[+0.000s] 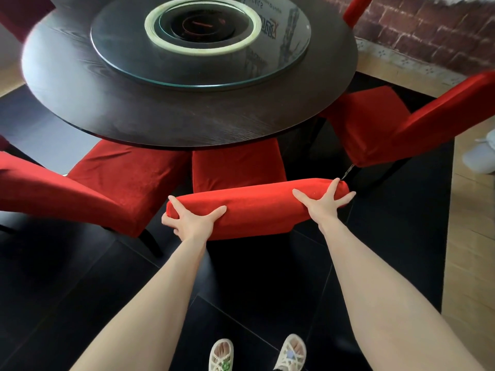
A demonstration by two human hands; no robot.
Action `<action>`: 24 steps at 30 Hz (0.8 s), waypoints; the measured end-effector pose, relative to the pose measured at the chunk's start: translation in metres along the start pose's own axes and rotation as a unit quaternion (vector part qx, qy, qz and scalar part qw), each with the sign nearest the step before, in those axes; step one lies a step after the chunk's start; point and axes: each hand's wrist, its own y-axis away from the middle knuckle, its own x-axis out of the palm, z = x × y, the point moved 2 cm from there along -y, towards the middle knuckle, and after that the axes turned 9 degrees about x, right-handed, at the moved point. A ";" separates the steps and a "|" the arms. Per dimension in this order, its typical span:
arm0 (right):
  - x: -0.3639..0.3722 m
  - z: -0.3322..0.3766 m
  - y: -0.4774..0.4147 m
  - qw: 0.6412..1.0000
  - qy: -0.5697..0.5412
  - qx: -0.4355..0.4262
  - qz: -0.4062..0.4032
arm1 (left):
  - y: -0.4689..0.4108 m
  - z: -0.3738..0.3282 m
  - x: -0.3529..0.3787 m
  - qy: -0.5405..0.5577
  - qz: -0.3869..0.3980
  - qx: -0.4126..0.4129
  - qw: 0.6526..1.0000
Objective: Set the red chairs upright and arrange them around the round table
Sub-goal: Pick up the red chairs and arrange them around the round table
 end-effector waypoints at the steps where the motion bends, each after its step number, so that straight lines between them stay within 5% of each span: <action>1: 0.000 0.000 -0.001 1.000 -0.002 -0.001 0.003 | 0.001 0.000 -0.001 -0.005 -0.003 0.001 1.000; 17: -0.032 -0.006 -0.008 0.999 0.032 -0.009 0.026 | 0.032 -0.011 0.021 -0.015 -0.047 -0.029 0.998; 24: -0.092 0.018 -0.021 0.999 -0.009 -0.039 -0.020 | 0.058 -0.077 0.058 0.011 -0.045 0.031 0.998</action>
